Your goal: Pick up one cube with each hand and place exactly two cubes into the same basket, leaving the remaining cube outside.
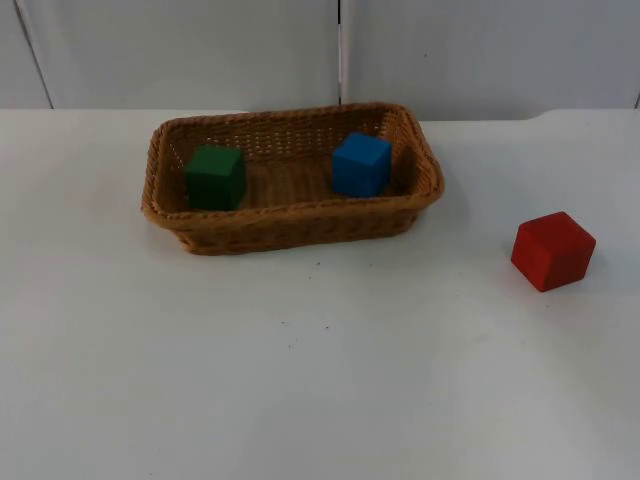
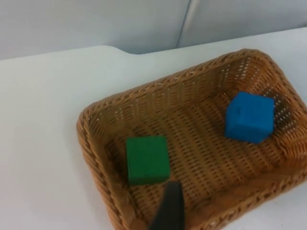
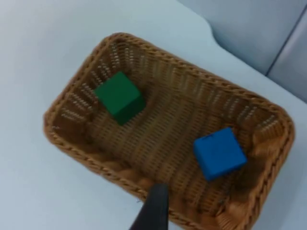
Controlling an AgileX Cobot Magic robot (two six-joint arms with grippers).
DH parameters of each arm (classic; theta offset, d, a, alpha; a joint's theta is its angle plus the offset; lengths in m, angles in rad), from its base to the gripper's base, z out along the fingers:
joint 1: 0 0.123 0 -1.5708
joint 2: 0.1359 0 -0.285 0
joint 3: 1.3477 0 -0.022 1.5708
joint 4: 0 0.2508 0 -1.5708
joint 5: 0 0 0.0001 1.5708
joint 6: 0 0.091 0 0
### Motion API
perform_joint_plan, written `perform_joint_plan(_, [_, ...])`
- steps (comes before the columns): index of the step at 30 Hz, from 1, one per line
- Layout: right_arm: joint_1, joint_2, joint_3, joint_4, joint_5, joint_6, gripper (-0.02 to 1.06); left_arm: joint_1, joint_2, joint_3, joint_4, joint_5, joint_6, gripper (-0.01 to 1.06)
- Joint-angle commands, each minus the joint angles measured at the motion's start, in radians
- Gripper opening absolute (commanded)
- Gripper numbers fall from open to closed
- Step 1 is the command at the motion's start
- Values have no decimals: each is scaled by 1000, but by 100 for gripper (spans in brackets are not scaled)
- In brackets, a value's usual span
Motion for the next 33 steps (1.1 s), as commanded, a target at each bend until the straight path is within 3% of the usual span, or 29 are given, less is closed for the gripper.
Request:
perform_joint_plan(1, [-1,-27,2,36,26,-9,77,2,-39,28,6,6,0,73])
perform_joint_plan(14, [-1,-208,331,75,-115,-42,77,2,-186,188,16,-1,0,73])
perform_joint_plan(33, [-1,-463,596,95,-198,-49,77,2,-381,319,7,7,15,73])
